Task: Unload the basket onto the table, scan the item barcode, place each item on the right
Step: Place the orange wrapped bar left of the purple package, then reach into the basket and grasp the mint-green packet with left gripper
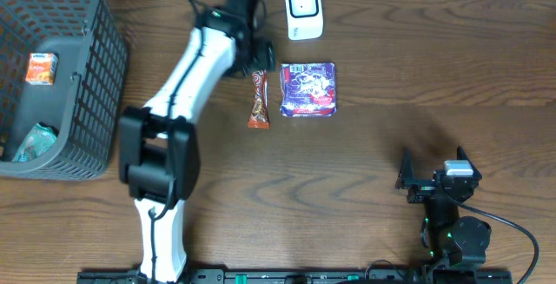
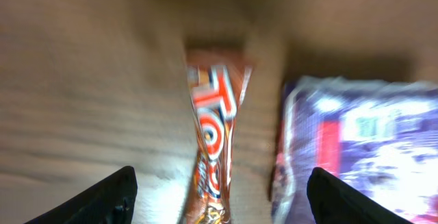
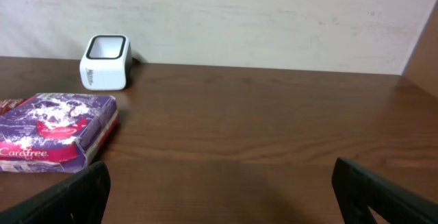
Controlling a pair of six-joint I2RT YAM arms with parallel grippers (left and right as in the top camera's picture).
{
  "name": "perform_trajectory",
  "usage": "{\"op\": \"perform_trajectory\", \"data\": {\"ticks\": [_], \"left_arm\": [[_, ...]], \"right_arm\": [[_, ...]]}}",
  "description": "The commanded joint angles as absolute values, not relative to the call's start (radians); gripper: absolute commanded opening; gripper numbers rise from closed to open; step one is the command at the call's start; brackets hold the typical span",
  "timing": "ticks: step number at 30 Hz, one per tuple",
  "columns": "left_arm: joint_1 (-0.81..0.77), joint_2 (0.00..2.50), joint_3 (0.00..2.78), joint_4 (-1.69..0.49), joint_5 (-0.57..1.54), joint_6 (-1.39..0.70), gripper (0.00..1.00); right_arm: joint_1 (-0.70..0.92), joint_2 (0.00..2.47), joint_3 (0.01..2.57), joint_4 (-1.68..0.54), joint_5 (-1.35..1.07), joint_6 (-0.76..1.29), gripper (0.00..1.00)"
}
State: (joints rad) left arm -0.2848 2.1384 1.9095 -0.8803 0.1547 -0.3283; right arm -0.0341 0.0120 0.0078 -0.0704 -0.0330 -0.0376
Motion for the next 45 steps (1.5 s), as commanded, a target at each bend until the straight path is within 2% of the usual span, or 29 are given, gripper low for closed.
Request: {"op": "perform_trajectory", "data": {"ticks": [1, 9, 15, 19, 30, 35, 45], "left_arm": [[-0.208, 1.953, 2.042, -0.857, 0.135, -0.239, 0.80], [0.102, 1.771, 2.080, -0.844, -0.234, -0.156, 0.80], [0.352, 1.831, 2.035, -1.019, -0.266, -0.097, 0.77], [0.464, 1.890, 1.948, -1.049, -0.274, -0.101, 0.76], [0.592, 1.932, 1.637, -0.836, -0.341, 0.088, 0.76], [0.616, 1.943, 1.594, -0.780, -0.213, 0.222, 0.76], [0.659, 1.943, 1.452, -0.607, -0.210, 0.327, 0.76]], "right_arm": [[-0.025, 0.005, 0.006, -0.073, -0.032, -0.046, 0.99], [-0.025, 0.005, 0.006, -0.073, -0.032, -0.046, 0.99], [-0.025, 0.005, 0.006, -0.073, -0.032, -0.046, 0.99], [-0.025, 0.005, 0.006, -0.073, -0.032, -0.046, 0.99], [-0.025, 0.005, 0.006, -0.073, -0.032, -0.046, 0.99], [-0.025, 0.005, 0.006, -0.073, -0.032, -0.046, 0.99], [-0.025, 0.005, 0.006, -0.073, -0.032, -0.046, 0.99]]}}
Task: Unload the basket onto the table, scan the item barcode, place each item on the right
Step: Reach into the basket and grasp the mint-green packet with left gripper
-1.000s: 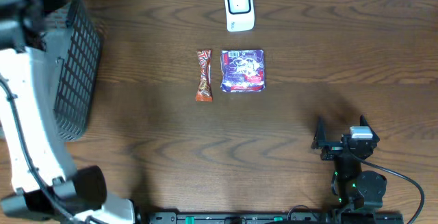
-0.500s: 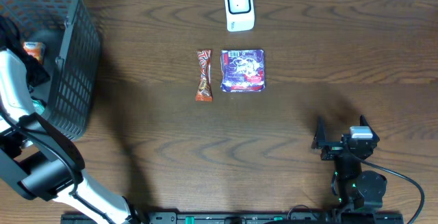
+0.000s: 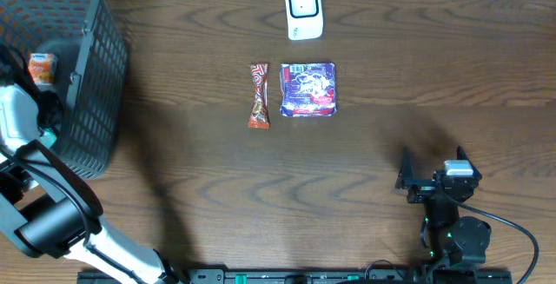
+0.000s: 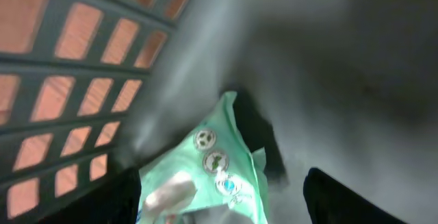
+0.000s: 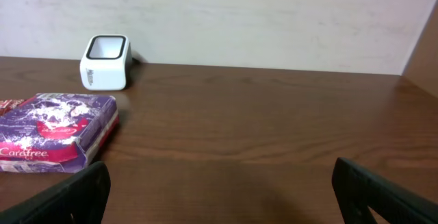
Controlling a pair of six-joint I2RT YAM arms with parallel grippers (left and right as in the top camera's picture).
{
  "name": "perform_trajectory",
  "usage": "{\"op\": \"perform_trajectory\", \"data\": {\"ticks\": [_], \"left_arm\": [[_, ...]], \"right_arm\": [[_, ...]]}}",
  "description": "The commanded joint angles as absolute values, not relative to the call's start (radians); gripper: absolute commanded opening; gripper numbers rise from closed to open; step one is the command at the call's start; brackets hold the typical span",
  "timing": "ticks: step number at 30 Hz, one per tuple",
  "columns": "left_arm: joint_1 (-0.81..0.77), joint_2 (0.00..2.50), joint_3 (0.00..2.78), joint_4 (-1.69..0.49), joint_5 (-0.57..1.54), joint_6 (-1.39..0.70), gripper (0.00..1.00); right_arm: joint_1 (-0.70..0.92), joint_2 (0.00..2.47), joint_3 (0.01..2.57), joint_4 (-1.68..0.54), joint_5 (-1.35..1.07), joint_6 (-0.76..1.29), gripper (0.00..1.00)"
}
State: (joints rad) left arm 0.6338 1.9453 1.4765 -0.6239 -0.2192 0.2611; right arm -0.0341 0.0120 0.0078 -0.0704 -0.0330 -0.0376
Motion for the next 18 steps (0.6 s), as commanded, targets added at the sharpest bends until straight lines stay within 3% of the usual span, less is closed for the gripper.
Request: {"op": "perform_trajectory", "data": {"ticks": [1, 6, 13, 15, 17, 18], "left_arm": [[0.667, 1.943, 1.441, -0.595, -0.210, 0.329, 0.76], [0.704, 1.943, 1.395, -0.539, -0.204, 0.329, 0.75], [0.751, 1.943, 1.316, -0.516, -0.007, 0.373, 0.75], [0.751, 1.943, 1.301, -0.513, -0.007, 0.373, 0.64], [0.751, 1.943, 1.296, -0.516, -0.007, 0.365, 0.35], [0.751, 1.943, 1.296, -0.518, -0.007, 0.353, 0.25]], "right_arm": [[-0.025, 0.005, 0.006, -0.073, -0.032, -0.046, 0.99], [-0.025, 0.005, 0.006, -0.073, -0.032, -0.046, 0.99], [-0.025, 0.005, 0.006, -0.073, -0.032, -0.046, 0.99], [-0.025, 0.005, 0.006, -0.073, -0.032, -0.046, 0.99], [-0.025, 0.005, 0.006, -0.073, -0.032, -0.046, 0.99], [-0.025, 0.005, 0.006, -0.073, -0.032, -0.046, 0.99]]}}
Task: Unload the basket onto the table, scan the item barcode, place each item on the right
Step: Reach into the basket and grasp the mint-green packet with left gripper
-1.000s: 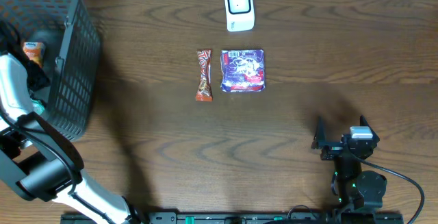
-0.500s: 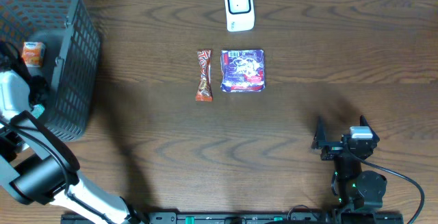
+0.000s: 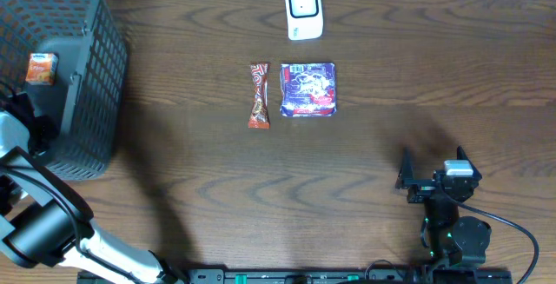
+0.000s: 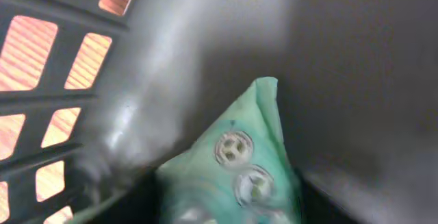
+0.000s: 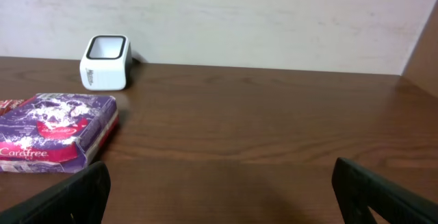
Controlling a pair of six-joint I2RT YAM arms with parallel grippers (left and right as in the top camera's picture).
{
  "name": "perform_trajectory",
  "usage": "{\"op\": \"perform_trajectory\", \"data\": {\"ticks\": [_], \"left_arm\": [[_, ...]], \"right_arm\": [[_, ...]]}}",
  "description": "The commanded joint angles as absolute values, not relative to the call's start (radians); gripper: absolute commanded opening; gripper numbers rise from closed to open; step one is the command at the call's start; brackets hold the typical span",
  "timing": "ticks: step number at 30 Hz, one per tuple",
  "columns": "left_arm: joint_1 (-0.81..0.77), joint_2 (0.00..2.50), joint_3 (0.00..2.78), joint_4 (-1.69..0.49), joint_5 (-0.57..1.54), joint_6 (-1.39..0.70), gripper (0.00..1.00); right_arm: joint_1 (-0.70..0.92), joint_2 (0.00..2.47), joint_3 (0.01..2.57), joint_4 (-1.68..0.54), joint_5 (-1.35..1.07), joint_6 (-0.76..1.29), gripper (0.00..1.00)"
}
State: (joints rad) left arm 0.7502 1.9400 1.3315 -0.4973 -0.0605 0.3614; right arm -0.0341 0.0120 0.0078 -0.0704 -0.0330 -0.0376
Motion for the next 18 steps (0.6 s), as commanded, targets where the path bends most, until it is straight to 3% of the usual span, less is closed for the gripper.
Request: {"op": "perform_trajectory", "data": {"ticks": [1, 2, 3, 8, 11, 18], "left_arm": [[0.751, 1.943, 1.296, -0.519, -0.007, 0.338, 0.20], [0.750, 1.942, 1.296, -0.522, -0.007, 0.328, 0.11], [0.749, 1.937, 1.296, -0.526, -0.007, 0.321, 0.08], [0.731, 1.846, 1.337, -0.513, 0.007, 0.209, 0.07], [0.712, 1.744, 1.400, -0.468, 0.146, 0.119, 0.07], [0.652, 1.440, 1.464, -0.196, 0.281, -0.171, 0.07]], "right_arm": [[-0.025, 0.005, 0.006, -0.073, -0.032, -0.046, 0.99], [-0.025, 0.005, 0.006, -0.073, -0.032, -0.046, 0.99], [-0.025, 0.005, 0.006, -0.073, -0.032, -0.046, 0.99], [-0.025, 0.005, 0.006, -0.074, -0.032, -0.046, 0.99], [-0.025, 0.005, 0.006, -0.073, -0.032, -0.046, 0.99], [-0.025, 0.005, 0.006, -0.073, -0.032, -0.046, 0.99]]}}
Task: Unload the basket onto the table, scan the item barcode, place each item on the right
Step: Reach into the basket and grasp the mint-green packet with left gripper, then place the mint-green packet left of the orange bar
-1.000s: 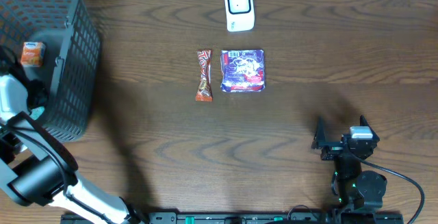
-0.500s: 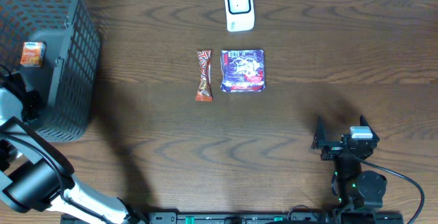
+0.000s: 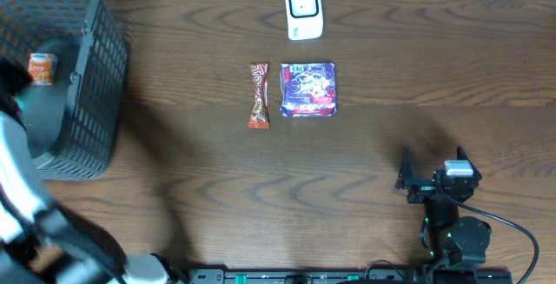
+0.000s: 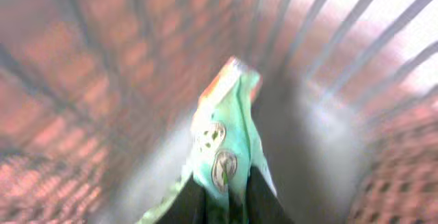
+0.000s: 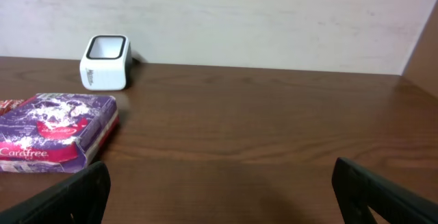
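Note:
My left gripper (image 4: 226, 195) is shut on a light green packet (image 4: 229, 138) with round printed marks, held up inside the grey mesh basket (image 3: 91, 75). The view is blurred. From overhead the left arm is a smear at the far left edge. The white barcode scanner (image 3: 303, 9) stands at the back of the table, also seen as the scanner (image 5: 105, 61). My right gripper (image 5: 222, 191) stands open over bare wood at the front right.
A brown candy bar (image 3: 258, 95) and a purple Carefree pack (image 3: 307, 89) lie side by side mid-table in front of the scanner. An orange carton (image 3: 41, 67) sits in the basket. A pale wall runs behind the table.
My left gripper, open around the green packet on the basket floor, is now shut on it and holds it higher between the basket walls. The right arm is unchanged.
My left gripper was open over the candy bar next to the purple pack. Then it was inside the basket above the green packet, then lower with its fingers either side of the packet. Now it grips the packet, raised.

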Controlling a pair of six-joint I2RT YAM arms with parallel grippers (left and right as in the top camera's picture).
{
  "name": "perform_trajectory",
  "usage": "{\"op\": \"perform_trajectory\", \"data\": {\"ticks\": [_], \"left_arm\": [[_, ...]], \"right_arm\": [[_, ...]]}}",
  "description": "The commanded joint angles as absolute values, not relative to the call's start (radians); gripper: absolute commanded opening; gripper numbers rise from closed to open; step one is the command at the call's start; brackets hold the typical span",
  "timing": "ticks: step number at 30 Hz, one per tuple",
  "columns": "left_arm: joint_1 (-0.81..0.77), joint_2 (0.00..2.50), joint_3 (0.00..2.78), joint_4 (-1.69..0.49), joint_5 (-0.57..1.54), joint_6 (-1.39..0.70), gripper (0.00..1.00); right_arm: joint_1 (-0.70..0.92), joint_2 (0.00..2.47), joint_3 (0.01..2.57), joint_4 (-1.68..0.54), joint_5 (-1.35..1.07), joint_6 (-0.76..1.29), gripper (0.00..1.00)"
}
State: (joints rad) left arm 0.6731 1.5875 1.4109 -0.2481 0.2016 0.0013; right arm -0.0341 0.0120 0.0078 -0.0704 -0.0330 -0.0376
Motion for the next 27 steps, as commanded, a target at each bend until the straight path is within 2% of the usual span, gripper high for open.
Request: {"op": "perform_trajectory", "data": {"ticks": [1, 5, 9, 17, 22, 27], "left_arm": [[0.640, 1.396, 1.464, -0.167, 0.281, -0.199, 0.07], [0.561, 1.244, 1.464, -0.126, 0.352, -0.244, 0.08], [0.391, 1.162, 1.463, -0.149, 0.381, -0.219, 0.07], [0.003, 1.230, 1.458, -0.397, 0.363, -0.225, 0.07], [-0.189, 1.395, 1.457, -0.591, 0.069, -0.385, 0.07], [-0.274, 1.587, 1.457, -0.592, -0.255, -0.450, 0.07]], "right_arm": [[-0.025, 0.005, 0.006, -0.073, -0.032, -0.046, 0.99], [-0.025, 0.005, 0.006, -0.073, -0.032, -0.046, 0.99], [-0.025, 0.005, 0.006, -0.073, -0.032, -0.046, 0.99], [-0.025, 0.005, 0.006, -0.073, -0.032, -0.046, 0.99], [-0.025, 0.005, 0.006, -0.073, -0.032, -0.046, 0.99], [-0.025, 0.005, 0.006, -0.073, -0.032, -0.046, 0.99]]}}
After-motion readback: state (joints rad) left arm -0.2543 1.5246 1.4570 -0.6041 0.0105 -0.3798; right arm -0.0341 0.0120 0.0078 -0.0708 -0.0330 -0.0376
